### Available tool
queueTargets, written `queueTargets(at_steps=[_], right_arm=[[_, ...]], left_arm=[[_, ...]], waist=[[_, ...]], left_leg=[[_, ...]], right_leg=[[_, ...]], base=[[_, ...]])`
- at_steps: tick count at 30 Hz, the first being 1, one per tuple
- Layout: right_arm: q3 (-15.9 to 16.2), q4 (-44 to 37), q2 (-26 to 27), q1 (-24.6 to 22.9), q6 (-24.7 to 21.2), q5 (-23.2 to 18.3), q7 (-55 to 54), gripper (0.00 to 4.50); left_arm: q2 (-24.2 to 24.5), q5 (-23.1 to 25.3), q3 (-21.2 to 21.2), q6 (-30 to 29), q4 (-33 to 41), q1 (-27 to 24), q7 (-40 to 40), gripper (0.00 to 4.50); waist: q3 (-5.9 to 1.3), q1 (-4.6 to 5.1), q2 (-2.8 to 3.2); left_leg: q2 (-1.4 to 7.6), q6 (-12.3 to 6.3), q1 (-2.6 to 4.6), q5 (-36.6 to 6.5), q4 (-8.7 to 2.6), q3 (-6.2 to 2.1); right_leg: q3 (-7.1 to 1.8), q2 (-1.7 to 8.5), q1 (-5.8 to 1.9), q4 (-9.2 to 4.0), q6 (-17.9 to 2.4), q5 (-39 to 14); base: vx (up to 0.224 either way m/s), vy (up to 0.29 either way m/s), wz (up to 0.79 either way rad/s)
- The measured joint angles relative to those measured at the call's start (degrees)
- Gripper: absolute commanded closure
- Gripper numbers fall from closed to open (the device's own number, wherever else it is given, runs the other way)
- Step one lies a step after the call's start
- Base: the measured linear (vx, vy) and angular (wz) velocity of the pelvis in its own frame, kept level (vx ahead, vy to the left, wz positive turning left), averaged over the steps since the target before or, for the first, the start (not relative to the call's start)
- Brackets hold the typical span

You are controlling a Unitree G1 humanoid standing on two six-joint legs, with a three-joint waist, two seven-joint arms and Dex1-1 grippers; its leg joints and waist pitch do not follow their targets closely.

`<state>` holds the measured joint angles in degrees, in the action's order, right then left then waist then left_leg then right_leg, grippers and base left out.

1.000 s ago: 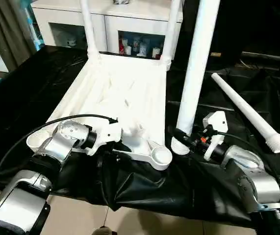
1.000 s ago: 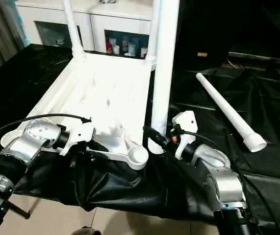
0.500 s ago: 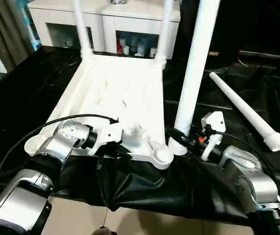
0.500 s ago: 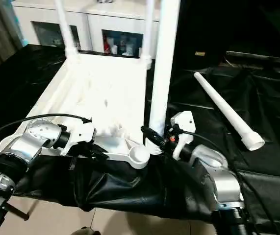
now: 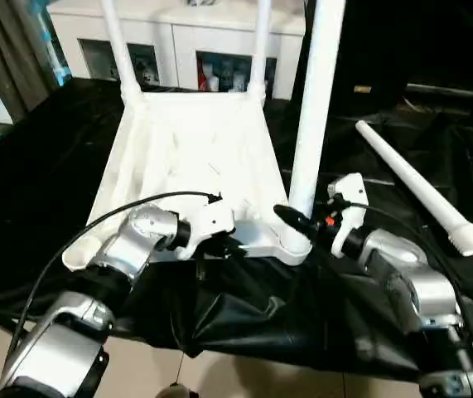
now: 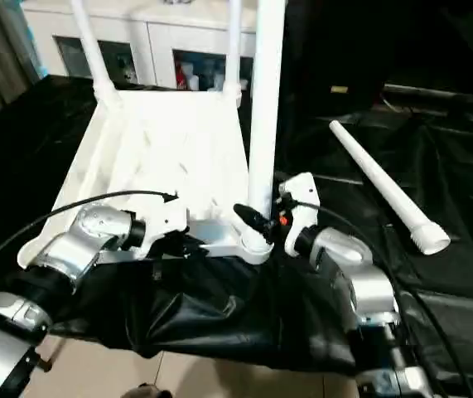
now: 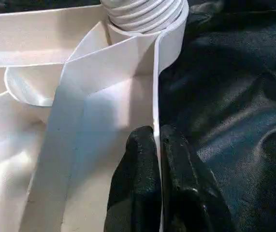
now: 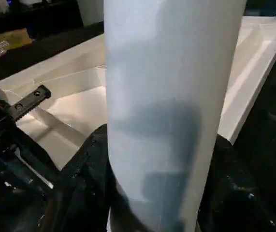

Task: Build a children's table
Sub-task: Insert table leg to table base

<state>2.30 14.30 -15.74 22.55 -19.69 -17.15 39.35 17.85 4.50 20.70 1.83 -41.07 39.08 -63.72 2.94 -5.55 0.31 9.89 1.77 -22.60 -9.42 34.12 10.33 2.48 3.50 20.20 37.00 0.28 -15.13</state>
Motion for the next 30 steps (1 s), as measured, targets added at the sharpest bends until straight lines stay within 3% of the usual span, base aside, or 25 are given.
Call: queueTargets(at_steps=[12, 24, 30], right_arm=[[0.1, 5.3, 0.3, 3.6, 0.1, 0.6, 1.0, 2.62], [-5.8, 8.5, 2.6, 1.7, 1.2, -5.6, 2.5, 2.62], [-7.8, 9.2, 4.9, -0.7, 5.5, -6.9, 2.5, 2.62]], left_arm=[[0.1, 0.3, -0.2, -2.8, 1.5, -0.3, 1.0, 4.50], [-0.2, 0.3, -0.3, -3.2, 1.5, -0.3, 1.1, 4.50], [-0.2, 0.5, -0.3, -3.2, 1.3, -0.2, 1.4, 4.50]], waist=[[0.03, 0.48, -0.07], [0.02, 0.36, -0.05], [-0.03, 0.22, 0.05]], left_leg=[[0.01, -0.02, 0.02, 0.0, 0.00, 0.03], [0.02, -0.02, 0.02, 0.0, 0.00, 0.04], [0.02, -0.02, 0.04, 0.0, -0.01, 0.04]], right_leg=[[-0.02, 0.00, 0.01, 0.01, 0.0, 0.0], [-0.01, 0.00, 0.01, 0.00, 0.0, 0.0], [-0.01, 0.01, -0.01, -0.02, 0.0, 0.0]], base=[[0.000, 0.000, 0.00], [0.000, 0.000, 0.00], [0.000, 0.000, 0.00]])
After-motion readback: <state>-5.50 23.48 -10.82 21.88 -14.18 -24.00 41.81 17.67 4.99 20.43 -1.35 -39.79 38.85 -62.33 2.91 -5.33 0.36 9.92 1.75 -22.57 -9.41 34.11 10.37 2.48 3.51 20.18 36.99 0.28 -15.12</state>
